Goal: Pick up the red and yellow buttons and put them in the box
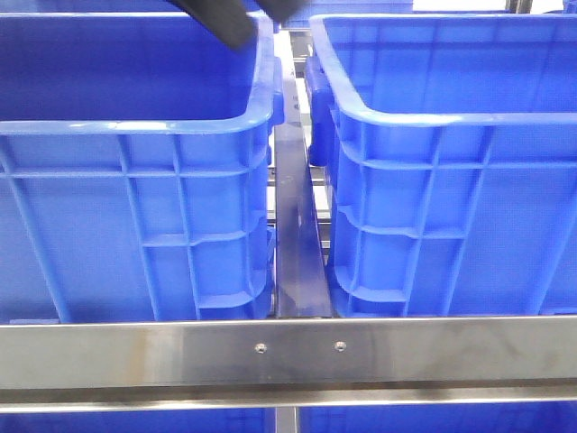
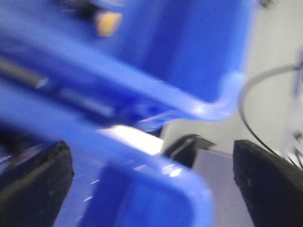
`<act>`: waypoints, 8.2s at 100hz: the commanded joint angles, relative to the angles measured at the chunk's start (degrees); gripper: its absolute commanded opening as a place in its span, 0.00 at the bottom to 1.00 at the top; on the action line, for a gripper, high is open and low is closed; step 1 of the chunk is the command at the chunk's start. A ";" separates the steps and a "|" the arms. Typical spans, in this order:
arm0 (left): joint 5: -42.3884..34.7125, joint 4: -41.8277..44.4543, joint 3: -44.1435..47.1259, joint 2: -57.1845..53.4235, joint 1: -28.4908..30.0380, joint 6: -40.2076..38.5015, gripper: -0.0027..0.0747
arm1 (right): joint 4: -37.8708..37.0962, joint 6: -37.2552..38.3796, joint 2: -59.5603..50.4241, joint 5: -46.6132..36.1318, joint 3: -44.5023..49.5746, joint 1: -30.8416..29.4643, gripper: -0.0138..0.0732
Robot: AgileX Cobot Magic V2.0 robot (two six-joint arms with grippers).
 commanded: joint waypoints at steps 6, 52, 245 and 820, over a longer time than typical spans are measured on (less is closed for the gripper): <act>-2.68 2.25 -4.13 -2.96 3.49 -9.35 0.86 | 1.78 -0.52 0.07 0.28 -1.51 -0.29 0.08; -8.94 33.86 -4.13 -1.71 6.32 -42.83 0.86 | 1.78 -0.52 0.07 0.28 -1.51 -0.29 0.08; -9.98 29.78 -4.13 14.47 6.21 -44.54 0.21 | 1.83 -0.52 0.07 0.42 -1.51 -0.29 0.08; 2.32 -14.15 -4.12 1.93 -5.45 5.15 0.92 | -3.51 9.49 66.80 -1.08 -44.68 -6.51 0.40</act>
